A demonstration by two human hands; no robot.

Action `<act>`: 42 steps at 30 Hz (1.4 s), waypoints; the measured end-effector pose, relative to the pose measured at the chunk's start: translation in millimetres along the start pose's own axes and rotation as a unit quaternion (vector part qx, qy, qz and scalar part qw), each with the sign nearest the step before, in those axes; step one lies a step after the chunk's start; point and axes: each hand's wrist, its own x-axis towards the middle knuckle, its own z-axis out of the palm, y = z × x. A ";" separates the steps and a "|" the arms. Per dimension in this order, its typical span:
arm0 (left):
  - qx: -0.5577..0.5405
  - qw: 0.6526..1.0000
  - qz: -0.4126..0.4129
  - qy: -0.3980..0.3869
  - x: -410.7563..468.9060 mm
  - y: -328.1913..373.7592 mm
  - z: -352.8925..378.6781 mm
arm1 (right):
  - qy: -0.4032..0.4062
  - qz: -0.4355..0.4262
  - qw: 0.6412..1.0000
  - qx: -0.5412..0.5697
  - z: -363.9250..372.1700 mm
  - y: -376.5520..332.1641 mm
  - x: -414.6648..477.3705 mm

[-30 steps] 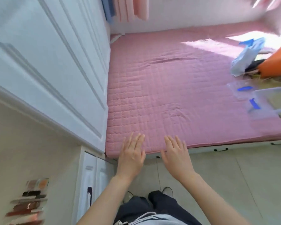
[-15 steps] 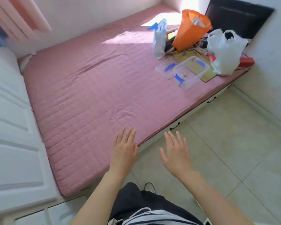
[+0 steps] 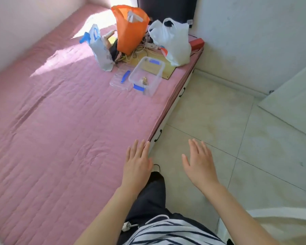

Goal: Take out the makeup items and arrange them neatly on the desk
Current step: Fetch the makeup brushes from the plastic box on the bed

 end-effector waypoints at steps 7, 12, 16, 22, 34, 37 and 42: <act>-0.005 0.996 0.092 0.007 104.6 -2.5 -8.2 | 0.042 0.084 0.995 0.018 -27.1 10.3 65.2; 0.014 0.990 0.141 -0.019 183.7 1.0 -5.2 | 0.037 0.111 0.993 0.014 -36.9 16.9 112.4; 0.026 0.984 0.178 -0.021 235.4 18.8 -4.9 | 0.024 0.121 0.992 -0.001 -43.7 26.5 143.7; 0.003 0.982 0.179 -0.053 296.3 64.0 16.3 | 0.002 0.122 0.992 0.001 -60.8 62.1 198.0; -0.039 0.996 0.076 -0.039 399.6 183.5 51.3 | -0.046 -0.007 0.998 -0.045 -135.9 150.5 352.6; -0.024 0.998 0.039 -0.032 426.7 192.1 50.9 | -0.062 -0.058 0.995 -0.057 -155.8 160.6 389.0; -0.012 1.000 -0.013 -0.017 462.0 185.8 46.8 | -0.065 -0.123 0.988 -0.070 -174.2 153.9 446.0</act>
